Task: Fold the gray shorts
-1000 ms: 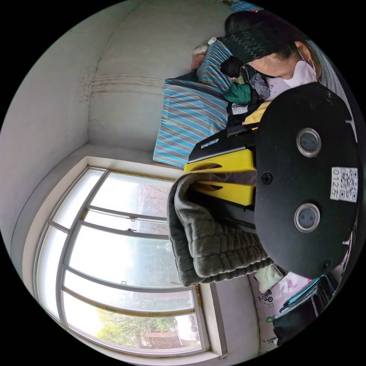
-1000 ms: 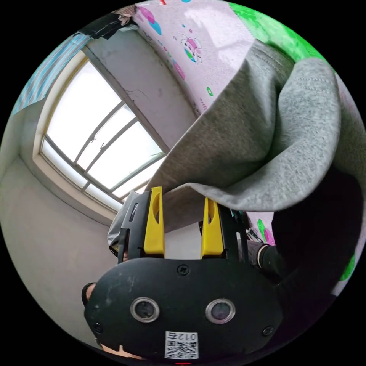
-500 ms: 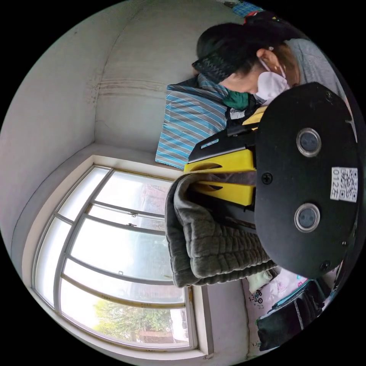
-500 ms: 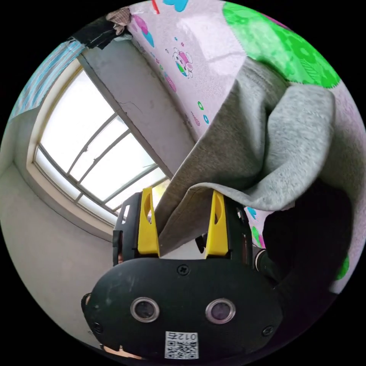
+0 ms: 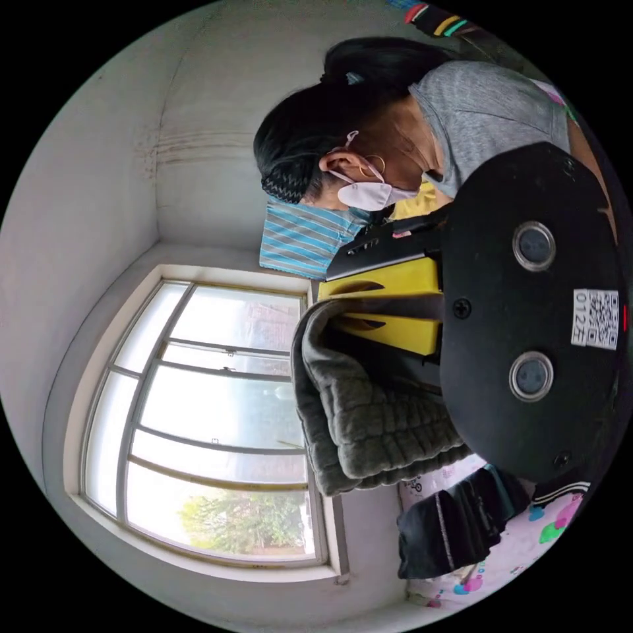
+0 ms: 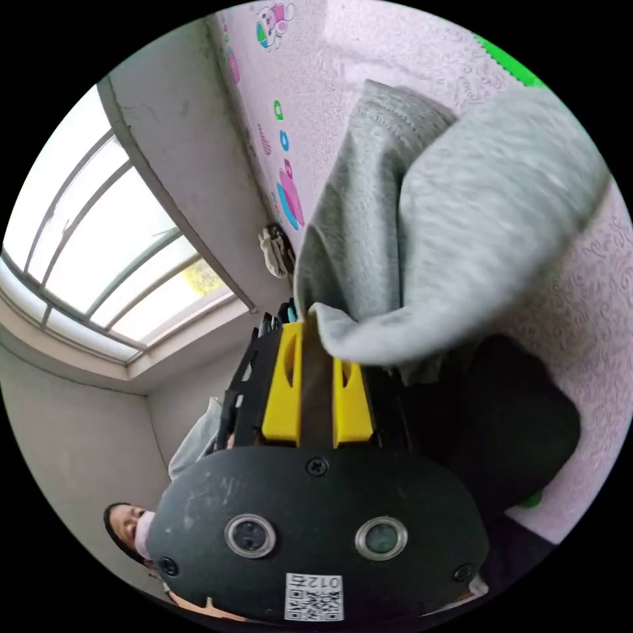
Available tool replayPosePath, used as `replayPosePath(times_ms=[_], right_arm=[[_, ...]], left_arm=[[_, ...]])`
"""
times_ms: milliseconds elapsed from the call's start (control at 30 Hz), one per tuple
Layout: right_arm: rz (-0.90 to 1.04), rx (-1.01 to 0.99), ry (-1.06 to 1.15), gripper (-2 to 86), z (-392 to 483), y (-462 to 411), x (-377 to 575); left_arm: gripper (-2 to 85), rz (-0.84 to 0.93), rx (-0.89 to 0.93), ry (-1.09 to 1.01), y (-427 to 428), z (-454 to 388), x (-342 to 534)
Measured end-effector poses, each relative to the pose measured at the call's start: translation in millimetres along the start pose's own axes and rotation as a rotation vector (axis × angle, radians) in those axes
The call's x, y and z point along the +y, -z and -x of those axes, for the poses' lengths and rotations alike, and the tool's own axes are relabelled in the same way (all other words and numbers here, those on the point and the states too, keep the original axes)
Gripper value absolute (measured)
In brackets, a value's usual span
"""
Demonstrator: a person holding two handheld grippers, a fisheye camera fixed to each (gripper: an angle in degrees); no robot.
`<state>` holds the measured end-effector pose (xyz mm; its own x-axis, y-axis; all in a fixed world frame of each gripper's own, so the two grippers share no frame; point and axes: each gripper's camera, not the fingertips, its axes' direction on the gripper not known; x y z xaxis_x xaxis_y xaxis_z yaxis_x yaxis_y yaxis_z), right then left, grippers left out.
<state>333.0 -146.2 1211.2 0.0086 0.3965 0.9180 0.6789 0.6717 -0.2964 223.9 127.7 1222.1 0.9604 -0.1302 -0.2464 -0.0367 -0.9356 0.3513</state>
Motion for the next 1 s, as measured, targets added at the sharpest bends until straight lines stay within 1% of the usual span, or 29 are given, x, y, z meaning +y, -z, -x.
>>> replayPosePath(times_ms=[33, 100, 167, 300, 367, 433, 500, 567, 600, 667, 700, 767, 800, 833, 867, 933, 967, 1000], right_arm=[[0.003, -0.002, 0.037, 1.5, -2.0, -4.5, 0.6], [-0.031, -0.005, 0.101, 0.3, -2.6, -5.4, 2.8], [-0.115, -0.027, 0.145, -0.3, 0.3, 3.0, 8.7], [-0.274, -0.094, 0.232, -0.7, 28.3, 38.2, 12.8], [-0.401, -0.129, 0.321, -0.8, 66.9, 76.7, 14.4], [-0.504, -0.146, 0.397, -0.8, 106.3, 111.8, 18.5], [-0.594, -0.119, 0.494, -0.9, 152.8, 147.0, 27.6], [-0.701, -0.067, 0.64, -0.9, 211.3, 188.1, 47.6], [-0.724, -0.051, 0.672, -0.9, 223.3, 196.7, 52.8], [-0.785, 0.057, 0.762, -0.9, 255.2, 222.2, 69.1], [-0.793, 0.1, 0.771, -1.0, 258.7, 226.2, 71.1], [-0.764, 0.31, 0.75, -1.0, 251.5, 230.5, 65.9], [-0.739, 0.37, 0.724, -1.0, 244.2, 228.6, 60.8], [-0.686, 0.477, 0.653, -1.0, 223.1, 223.1, 47.9], [-0.625, 0.551, 0.578, -1.0, 196.2, 216.6, 33.4], [-0.592, 0.581, 0.466, -1.0, 152.8, 210.2, 19.1], [-0.586, 0.56, 0.396, -0.9, 126.2, 206.2, 13.1], [-0.586, 0.554, 0.355, -0.9, 114.2, 204.0, 10.7]], left_arm=[[6.4, -0.004, -0.019, 0.027, 0.3, 9.7, 6.5], [6.5, -0.004, -0.051, 0.068, -4.0, 26.9, 14.2], [6.5, 0.0, -0.078, 0.117, -15.8, 47.6, 20.2], [6.4, 0.02, -0.095, 0.227, -71.6, 113.8, 26.0], [6.4, 0.019, -0.09, 0.273, -105.5, 145.9, 26.7], [6.5, 0.02, -0.102, 0.319, -157.5, 186.3, 27.3], [6.7, 0.036, -0.113, 0.311, -200.9, 211.9, 28.2], [6.9, 0.07, -0.142, 0.289, -246.0, 234.7, 32.7], [7.0, 0.105, -0.136, 0.277, -277.3, 251.1, 39.8], [7.2, 0.166, -0.094, 0.295, -325.0, 278.7, 60.2], [7.3, 0.234, -0.07, 0.315, -359.1, 298.2, 80.5], [7.4, 0.365, -0.081, 0.344, -412.1, 324.5, 123.0], [7.5, 0.475, -0.088, 0.366, -449.9, 341.4, 161.0], [7.5, 0.594, -0.096, 0.425, -487.3, 360.8, 207.4], [7.5, 0.651, -0.101, 0.481, -504.6, 371.7, 233.1], [7.5, 0.874, -0.127, 0.71, -560.8, 411.8, 337.9], [7.5, 0.917, -0.127, 0.77, -570.3, 419.2, 361.6], [7.5, 0.977, -0.111, 0.885, -584.8, 430.0, 401.4]])
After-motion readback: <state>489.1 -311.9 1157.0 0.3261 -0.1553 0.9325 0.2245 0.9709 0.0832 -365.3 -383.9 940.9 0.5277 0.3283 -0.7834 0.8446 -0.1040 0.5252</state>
